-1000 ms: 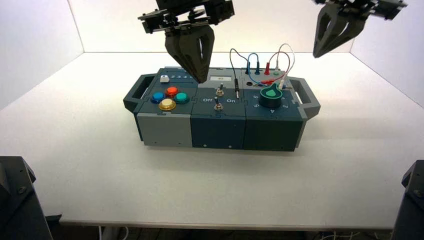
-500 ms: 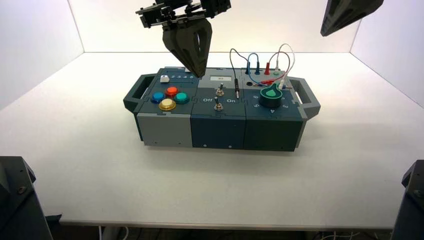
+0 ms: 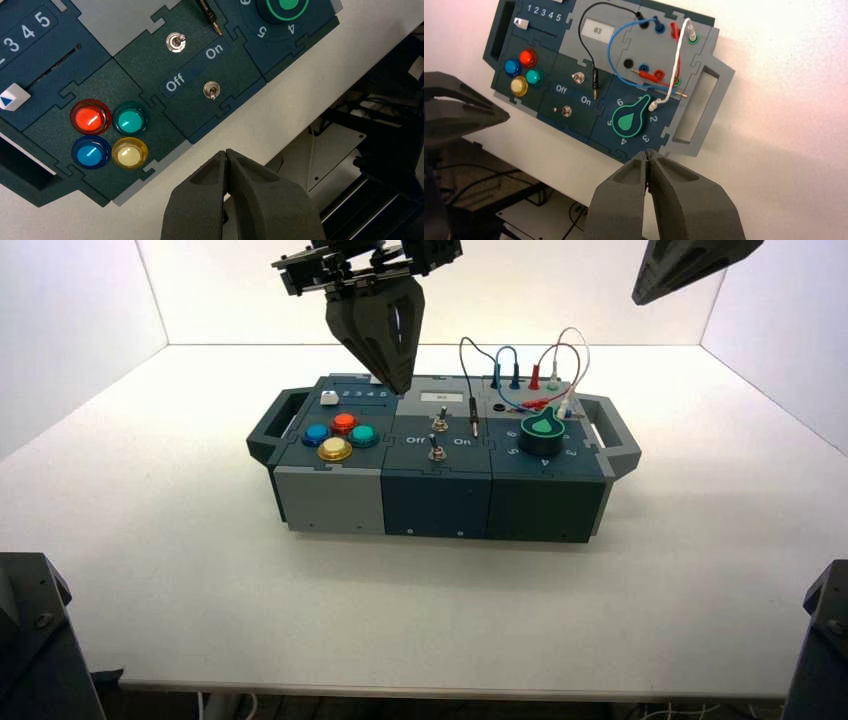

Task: Flip the bottom switch off with the left gripper.

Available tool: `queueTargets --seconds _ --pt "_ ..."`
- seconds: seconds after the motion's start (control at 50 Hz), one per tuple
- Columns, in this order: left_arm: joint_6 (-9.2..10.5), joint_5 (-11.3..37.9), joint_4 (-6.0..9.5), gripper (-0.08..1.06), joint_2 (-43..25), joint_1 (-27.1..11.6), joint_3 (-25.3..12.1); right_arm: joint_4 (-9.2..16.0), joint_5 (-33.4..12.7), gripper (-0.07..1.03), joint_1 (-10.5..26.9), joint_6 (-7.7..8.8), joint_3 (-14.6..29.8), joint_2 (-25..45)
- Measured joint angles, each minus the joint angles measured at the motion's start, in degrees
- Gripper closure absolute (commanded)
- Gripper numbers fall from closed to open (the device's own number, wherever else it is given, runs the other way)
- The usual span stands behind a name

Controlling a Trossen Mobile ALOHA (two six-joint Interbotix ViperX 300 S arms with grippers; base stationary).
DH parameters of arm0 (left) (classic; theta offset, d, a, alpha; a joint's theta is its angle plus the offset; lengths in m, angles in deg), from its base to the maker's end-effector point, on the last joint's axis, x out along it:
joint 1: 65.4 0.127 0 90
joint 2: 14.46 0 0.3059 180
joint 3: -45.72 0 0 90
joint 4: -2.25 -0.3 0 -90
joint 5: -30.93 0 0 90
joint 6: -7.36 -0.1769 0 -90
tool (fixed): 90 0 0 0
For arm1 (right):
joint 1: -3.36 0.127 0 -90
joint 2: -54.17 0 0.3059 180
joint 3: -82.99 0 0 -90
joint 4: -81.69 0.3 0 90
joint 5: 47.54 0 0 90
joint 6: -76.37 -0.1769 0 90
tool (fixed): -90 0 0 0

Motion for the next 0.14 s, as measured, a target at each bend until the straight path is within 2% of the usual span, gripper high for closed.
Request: queueTargets --seconds 0.14 --pt "0.0 -0.4 0.09 1.01 0.0 0.1 0.1 0.0 -0.2 0.98 0.0 0.0 -0.3 -0.1"
